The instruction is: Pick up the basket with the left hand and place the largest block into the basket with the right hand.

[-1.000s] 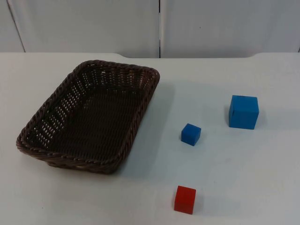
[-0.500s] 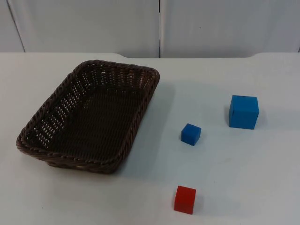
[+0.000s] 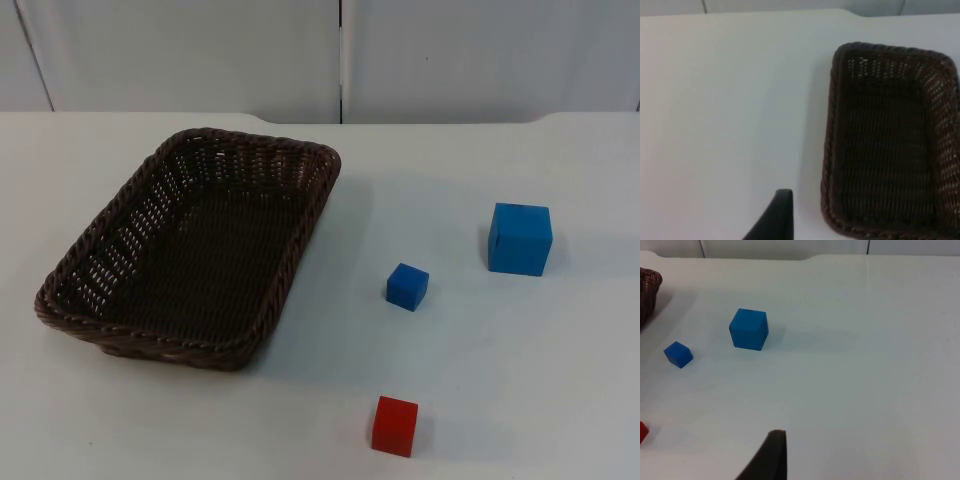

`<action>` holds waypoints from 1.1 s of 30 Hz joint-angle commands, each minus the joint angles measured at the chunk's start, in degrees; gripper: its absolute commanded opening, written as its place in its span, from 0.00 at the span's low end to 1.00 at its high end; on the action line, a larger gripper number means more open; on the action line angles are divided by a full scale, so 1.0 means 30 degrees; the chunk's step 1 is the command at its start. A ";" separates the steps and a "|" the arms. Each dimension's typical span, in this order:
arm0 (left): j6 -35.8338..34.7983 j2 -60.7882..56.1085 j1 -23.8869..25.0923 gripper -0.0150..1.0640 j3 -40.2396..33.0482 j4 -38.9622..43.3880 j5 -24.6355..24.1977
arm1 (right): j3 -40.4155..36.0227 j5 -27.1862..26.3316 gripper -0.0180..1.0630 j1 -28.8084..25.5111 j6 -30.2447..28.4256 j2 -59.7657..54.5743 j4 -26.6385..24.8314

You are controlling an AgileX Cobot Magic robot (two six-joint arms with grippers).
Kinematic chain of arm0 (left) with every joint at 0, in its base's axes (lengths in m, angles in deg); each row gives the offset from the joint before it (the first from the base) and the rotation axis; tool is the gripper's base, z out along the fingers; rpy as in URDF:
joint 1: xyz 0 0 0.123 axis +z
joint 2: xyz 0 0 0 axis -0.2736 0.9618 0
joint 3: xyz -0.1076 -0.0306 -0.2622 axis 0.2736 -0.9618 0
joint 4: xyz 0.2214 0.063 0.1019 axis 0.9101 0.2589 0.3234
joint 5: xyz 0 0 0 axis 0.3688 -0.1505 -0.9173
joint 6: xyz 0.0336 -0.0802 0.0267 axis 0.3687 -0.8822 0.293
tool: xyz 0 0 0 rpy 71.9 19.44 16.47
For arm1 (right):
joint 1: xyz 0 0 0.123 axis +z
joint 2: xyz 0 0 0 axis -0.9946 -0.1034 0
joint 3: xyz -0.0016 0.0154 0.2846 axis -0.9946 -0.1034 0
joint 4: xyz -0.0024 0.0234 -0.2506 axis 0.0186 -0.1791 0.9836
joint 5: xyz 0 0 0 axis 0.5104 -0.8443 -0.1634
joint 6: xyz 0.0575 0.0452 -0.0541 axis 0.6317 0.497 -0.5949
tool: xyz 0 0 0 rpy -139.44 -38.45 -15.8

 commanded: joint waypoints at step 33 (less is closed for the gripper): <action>0.4802 1.1346 -0.0087 0.99 0.6535 -0.3758 0.1130 | -0.0011 -0.0051 0.99 -0.0119 -0.0067 0.0061 0.0115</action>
